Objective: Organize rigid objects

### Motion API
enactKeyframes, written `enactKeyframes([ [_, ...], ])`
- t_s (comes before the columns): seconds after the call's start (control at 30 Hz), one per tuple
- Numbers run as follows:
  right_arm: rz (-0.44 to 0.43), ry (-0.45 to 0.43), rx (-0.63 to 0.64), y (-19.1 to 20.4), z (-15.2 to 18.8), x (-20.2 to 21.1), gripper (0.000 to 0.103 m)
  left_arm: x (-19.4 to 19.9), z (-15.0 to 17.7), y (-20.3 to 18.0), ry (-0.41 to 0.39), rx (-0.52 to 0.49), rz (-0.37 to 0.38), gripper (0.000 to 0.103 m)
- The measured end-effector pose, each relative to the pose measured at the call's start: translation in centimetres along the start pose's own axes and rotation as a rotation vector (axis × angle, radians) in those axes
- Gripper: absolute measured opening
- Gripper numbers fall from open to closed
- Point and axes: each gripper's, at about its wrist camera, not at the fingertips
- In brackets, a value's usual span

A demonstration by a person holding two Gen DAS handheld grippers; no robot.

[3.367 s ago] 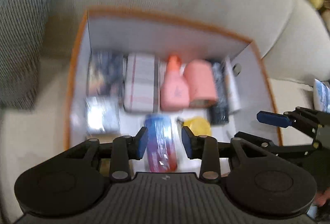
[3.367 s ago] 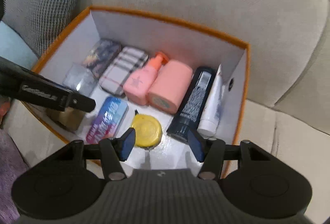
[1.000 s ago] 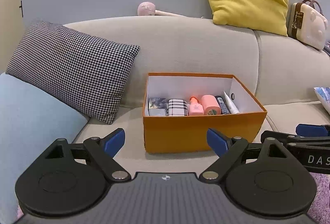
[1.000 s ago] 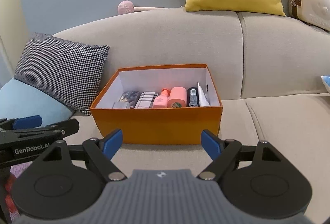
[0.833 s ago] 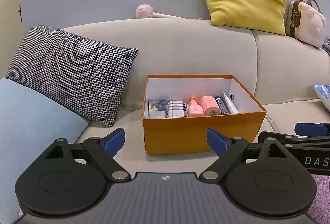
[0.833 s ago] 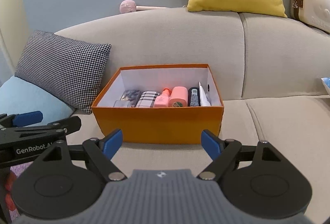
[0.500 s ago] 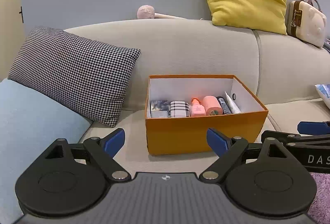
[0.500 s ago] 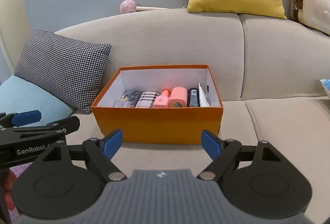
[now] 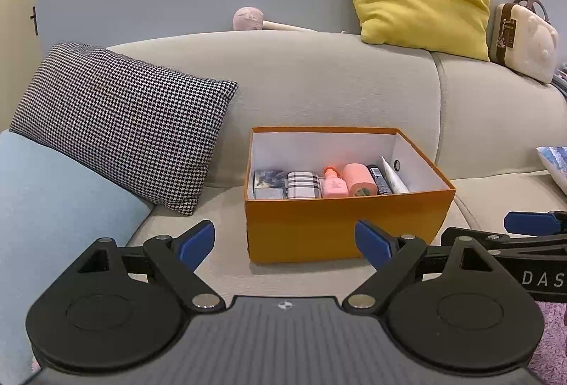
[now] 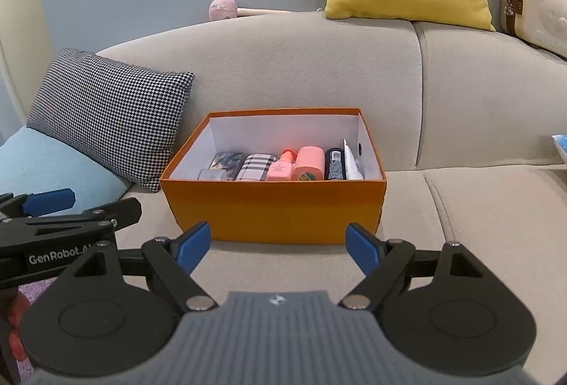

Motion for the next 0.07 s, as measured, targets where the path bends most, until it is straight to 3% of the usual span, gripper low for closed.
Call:
enactKeyframes([
  [0.07, -0.001, 0.002, 0.002, 0.03, 0.08, -0.04, 0.084, 0.00, 0.03, -0.04, -0.001, -0.002, -0.006, 0.103],
])
Point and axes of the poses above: each gripper's, at about its wrist camera, not at the fingertips, and x roughly against the way its jaws point, y to its left, z to its underside, and after that the axes turned 7 degrees about y, right-handed
